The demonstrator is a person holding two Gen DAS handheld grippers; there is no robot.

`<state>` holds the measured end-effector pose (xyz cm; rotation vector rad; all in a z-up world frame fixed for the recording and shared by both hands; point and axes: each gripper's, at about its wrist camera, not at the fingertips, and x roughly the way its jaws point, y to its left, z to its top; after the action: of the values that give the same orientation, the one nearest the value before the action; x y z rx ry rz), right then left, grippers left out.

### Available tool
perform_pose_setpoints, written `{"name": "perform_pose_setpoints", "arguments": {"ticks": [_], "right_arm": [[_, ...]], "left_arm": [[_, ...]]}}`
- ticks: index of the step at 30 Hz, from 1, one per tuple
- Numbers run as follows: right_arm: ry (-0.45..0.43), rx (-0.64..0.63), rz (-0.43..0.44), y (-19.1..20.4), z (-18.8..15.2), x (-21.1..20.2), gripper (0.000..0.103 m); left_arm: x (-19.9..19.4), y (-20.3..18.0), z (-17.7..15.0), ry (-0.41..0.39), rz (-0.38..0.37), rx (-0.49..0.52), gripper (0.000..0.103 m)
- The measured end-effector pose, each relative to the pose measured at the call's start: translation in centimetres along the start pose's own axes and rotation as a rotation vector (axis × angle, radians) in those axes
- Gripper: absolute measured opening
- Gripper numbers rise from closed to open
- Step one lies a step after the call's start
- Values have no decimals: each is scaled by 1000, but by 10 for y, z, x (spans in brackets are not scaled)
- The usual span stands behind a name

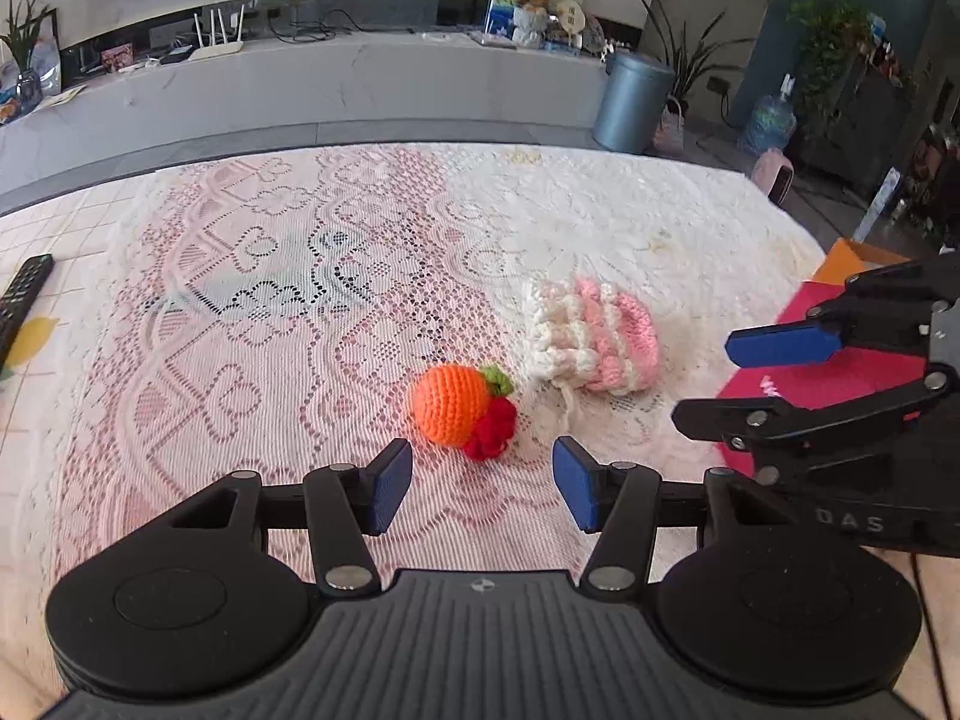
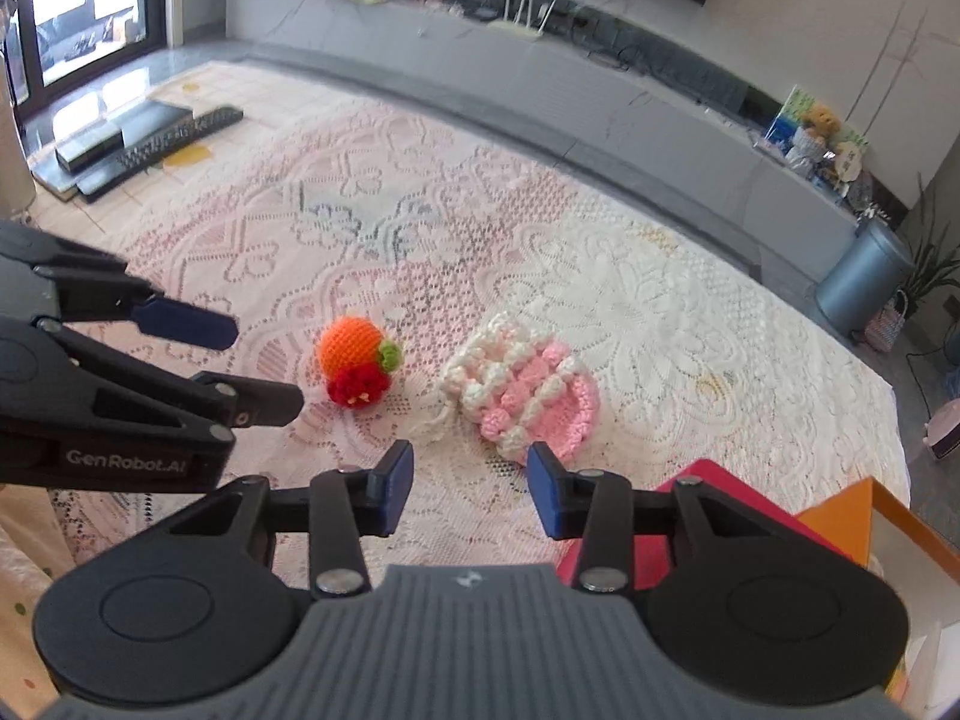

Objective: Organize soft objects
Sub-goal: 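Move both tools back over the bed toward the orange knitted fruit, then grasp the orange knitted fruit with the left tool while the right tool grasps the pink-white knitted item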

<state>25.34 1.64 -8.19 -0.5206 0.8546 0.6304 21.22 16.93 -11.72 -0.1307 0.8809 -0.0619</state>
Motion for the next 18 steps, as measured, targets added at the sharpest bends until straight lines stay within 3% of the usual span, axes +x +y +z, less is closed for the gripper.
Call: {"name": "perform_pose_setpoints", "arguments": {"ticks": [8, 13, 18], "right_arm": [[144, -86, 56, -14, 18, 42, 46], [211, -144, 82, -18, 34, 62, 57], [281, -194, 86, -20, 49, 87, 58]], "left_arm": [[36, 6, 13, 12, 0, 31, 66], [52, 10, 11, 32, -19, 6, 66], [56, 14, 12, 39, -49, -19, 57]]}}
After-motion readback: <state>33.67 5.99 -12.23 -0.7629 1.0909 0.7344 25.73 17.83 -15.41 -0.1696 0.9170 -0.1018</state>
